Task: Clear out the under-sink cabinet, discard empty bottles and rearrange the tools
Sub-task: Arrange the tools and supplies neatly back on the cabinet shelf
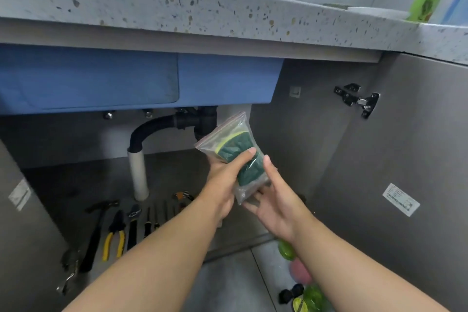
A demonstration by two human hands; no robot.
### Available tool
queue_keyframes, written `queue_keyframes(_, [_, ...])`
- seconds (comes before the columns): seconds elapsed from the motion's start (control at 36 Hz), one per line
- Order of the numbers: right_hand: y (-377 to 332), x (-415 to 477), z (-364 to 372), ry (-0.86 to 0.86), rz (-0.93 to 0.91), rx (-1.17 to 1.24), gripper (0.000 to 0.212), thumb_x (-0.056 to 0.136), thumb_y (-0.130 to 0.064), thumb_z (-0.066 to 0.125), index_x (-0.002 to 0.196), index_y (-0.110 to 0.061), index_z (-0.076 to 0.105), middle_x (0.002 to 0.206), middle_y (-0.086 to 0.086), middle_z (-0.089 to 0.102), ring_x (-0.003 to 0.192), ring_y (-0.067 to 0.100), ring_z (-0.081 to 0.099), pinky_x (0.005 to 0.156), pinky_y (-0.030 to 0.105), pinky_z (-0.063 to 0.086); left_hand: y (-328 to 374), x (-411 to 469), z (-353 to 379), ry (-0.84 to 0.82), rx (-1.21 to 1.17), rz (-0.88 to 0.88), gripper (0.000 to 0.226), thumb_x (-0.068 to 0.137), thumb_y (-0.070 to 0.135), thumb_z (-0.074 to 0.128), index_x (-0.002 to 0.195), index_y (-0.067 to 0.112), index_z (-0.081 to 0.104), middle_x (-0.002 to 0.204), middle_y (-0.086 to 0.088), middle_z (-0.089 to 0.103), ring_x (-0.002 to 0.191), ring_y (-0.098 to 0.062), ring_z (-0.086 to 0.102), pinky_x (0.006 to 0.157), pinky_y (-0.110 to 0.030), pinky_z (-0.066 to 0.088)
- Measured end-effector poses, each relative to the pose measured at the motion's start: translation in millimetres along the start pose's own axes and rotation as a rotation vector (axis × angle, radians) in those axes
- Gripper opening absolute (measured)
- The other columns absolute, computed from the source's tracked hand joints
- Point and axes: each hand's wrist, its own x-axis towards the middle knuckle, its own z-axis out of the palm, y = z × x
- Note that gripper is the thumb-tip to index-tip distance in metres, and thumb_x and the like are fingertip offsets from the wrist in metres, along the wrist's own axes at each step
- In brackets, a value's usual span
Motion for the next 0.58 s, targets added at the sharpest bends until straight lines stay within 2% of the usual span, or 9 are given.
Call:
queue_keyframes(0.11, [6.2,10.5,12.8,0.074,-0.062,0.047,0.061,0.086,-0.04,0.077,0.141,-0.025,0.057,0.137,0.005,0.065,0.127,0.023,0.061,0.103,0.041,0.052,5.6,1.3,-1.1,0.022,-0.085,0.009,0.072,0.084,0.02,0.083,0.144,0.022,0.044,0.131,-0.019,0.066,0.115,-0.036,0.069,0.099,-0.062,0.052])
queue_keyframes(0.19, [10.6,15.2,11.5,0.088,-0.057,0.087,0.055,0.088,-0.033,0.076,0.139,-0.024,0.058,0.134,0.006,0.066,0.125,0.024,0.063,0.099,0.041,0.053,5.7,2.9,-3.2,0.048,-0.062,0.001,0.067,0.085,0.018,0.081,0.143,0.02,0.047,0.13,-0.018,0.067,0.113,-0.035,0.07,0.099,-0.06,0.053])
queue_keyframes(0.33, [9.3,25.6,-0.4,0.137,-0.004,0.005,0.049,0.088,-0.034,0.076,0.135,-0.025,0.062,0.13,0.006,0.069,0.123,0.025,0.064,0.102,0.046,0.052,-0.9,8.9,-8.8,0.087,0.015,-0.034,0.051,0.089,0.019,0.077,0.136,0.012,0.059,0.123,-0.015,0.072,0.111,-0.032,0.071,0.1,-0.055,0.055])
queue_keyframes(0.44, [5.3,42.4,-27.1,0.253,0.06,-0.106,0.051,0.083,-0.039,0.08,0.13,-0.028,0.064,0.123,0.001,0.073,0.113,0.02,0.07,0.085,0.039,0.058,-10.6,28.9,-17.9,0.084,0.159,-0.121,0.044,0.088,0.028,0.079,0.129,0.016,0.066,0.117,-0.008,0.076,0.111,-0.025,0.072,0.104,-0.048,0.053])
queue_keyframes(0.58, [12.7,76.4,-67.7,0.352,0.088,-0.145,0.045,0.086,-0.031,0.078,0.129,-0.024,0.064,0.116,0.003,0.075,0.105,0.02,0.073,0.081,0.038,0.06,-29.6,65.2,-32.3,0.05,0.367,-0.304,0.049,0.082,0.047,0.082,0.124,0.025,0.069,0.113,0.002,0.077,0.107,-0.02,0.073,0.102,-0.041,0.053])
